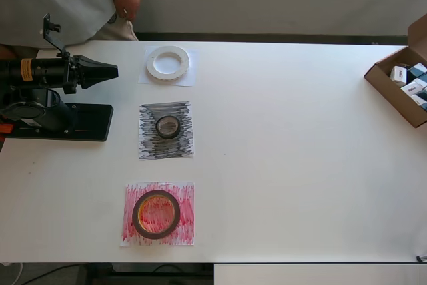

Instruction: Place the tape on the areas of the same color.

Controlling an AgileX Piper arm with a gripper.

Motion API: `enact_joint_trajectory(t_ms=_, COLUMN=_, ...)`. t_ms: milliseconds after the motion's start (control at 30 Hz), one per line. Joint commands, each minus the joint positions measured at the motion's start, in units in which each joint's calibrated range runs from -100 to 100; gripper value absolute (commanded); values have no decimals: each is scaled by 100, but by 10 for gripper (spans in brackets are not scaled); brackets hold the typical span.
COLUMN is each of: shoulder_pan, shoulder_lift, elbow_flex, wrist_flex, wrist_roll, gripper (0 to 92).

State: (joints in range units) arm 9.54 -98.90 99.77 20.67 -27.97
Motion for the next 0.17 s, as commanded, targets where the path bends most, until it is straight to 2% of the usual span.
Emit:
enact_joint_trajectory(t_ms=0, shoulder_pan=-13, shoulder_lift=-17, elbow_flex=-40, wrist_flex=-35, wrist_roll=15, gripper=1)
enact_joint_trajectory(t_ms=133, shoulder_pan=-13, shoulder_lift=-17, elbow_flex=-40, wrist_flex=-35, wrist_roll=15, gripper=1)
